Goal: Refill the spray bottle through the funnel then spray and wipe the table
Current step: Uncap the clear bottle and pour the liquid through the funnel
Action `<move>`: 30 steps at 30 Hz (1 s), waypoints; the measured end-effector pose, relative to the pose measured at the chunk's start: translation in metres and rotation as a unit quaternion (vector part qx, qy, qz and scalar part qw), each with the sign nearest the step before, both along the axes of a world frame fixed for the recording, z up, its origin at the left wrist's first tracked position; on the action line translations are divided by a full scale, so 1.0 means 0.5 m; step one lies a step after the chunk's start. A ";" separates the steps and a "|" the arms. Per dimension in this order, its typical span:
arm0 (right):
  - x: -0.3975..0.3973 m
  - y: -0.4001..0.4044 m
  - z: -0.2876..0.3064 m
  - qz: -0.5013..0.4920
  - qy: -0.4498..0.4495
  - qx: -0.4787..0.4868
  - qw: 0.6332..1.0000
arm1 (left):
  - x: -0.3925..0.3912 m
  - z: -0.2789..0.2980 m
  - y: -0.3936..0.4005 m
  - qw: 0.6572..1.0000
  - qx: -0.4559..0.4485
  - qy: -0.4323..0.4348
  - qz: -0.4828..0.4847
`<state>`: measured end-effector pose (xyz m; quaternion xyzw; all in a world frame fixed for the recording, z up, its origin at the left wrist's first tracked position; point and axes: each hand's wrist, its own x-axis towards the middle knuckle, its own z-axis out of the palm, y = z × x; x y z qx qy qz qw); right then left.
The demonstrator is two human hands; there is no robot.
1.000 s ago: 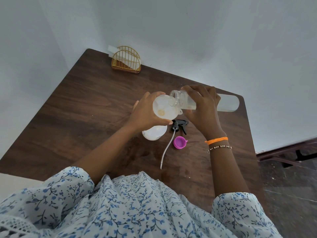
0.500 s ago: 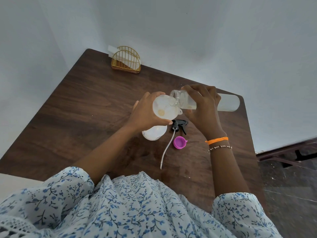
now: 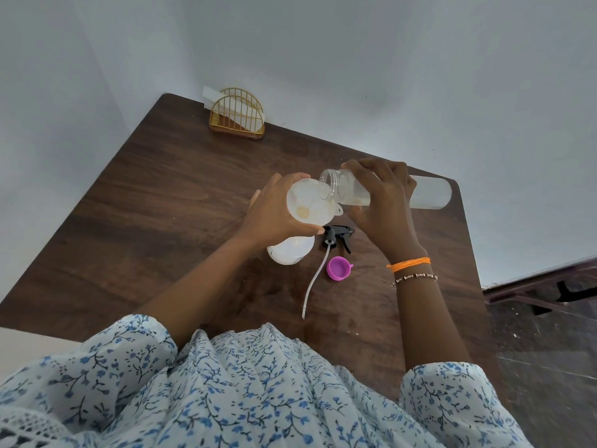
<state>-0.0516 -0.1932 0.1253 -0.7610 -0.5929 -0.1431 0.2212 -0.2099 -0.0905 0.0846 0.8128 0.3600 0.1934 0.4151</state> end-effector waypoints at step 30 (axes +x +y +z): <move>-0.004 0.003 -0.004 0.001 -0.002 0.008 1.000 | -0.006 0.009 -0.003 1.000 -0.005 0.003 0.000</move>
